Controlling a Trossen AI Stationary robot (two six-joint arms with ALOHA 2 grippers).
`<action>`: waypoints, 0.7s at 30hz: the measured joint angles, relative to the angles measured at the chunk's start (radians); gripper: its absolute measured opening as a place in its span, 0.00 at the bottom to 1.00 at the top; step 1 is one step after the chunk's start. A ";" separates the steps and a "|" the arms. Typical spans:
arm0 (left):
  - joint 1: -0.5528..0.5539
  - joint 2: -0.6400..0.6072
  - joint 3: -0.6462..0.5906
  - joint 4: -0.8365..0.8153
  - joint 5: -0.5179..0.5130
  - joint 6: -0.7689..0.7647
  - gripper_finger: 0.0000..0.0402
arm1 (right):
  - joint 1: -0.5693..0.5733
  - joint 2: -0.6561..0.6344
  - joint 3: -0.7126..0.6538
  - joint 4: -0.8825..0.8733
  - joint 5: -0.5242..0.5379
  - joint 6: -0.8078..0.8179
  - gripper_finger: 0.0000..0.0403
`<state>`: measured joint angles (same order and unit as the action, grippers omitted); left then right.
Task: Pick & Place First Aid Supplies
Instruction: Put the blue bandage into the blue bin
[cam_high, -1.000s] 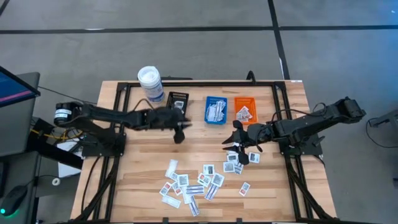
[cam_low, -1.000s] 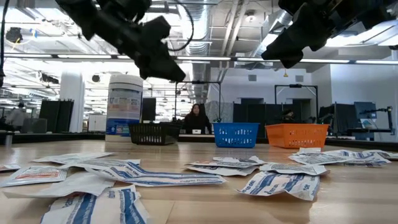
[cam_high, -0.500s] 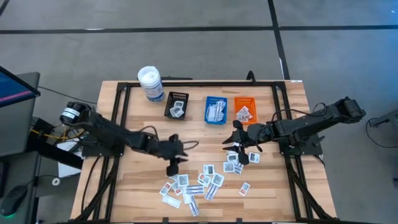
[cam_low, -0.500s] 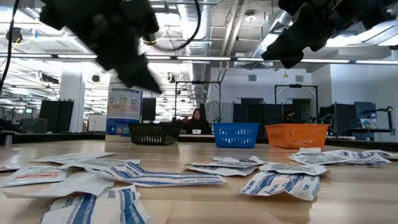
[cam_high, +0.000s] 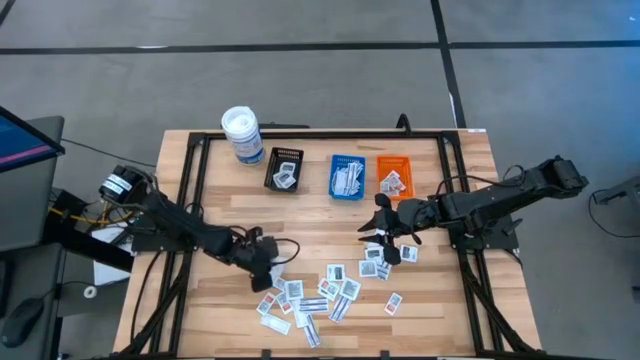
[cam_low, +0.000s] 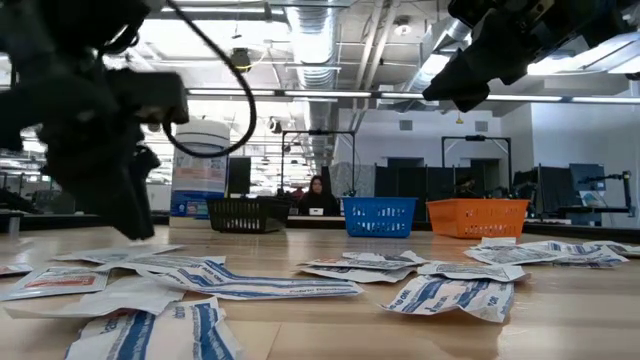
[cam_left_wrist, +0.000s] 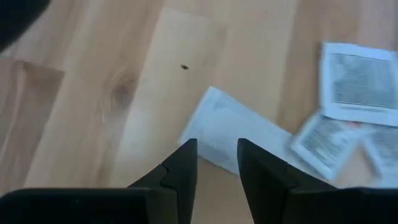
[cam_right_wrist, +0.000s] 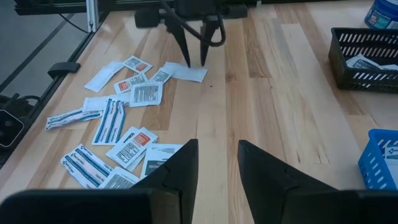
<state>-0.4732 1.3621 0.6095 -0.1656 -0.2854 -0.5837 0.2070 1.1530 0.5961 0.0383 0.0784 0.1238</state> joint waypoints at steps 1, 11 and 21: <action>-0.004 0.011 -0.013 0.033 -0.021 0.000 0.28 | 0.000 0.000 0.000 0.000 0.000 0.000 0.27; -0.005 0.096 -0.079 0.222 -0.090 0.052 0.24 | 0.000 0.000 0.000 0.000 0.000 0.000 0.27; -0.002 0.064 -0.098 0.273 -0.210 0.083 0.02 | 0.000 0.000 0.000 0.006 0.000 0.000 0.27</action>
<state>-0.4747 1.4263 0.5112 0.1075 -0.4951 -0.5008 0.2070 1.1530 0.5961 0.0444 0.0784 0.1238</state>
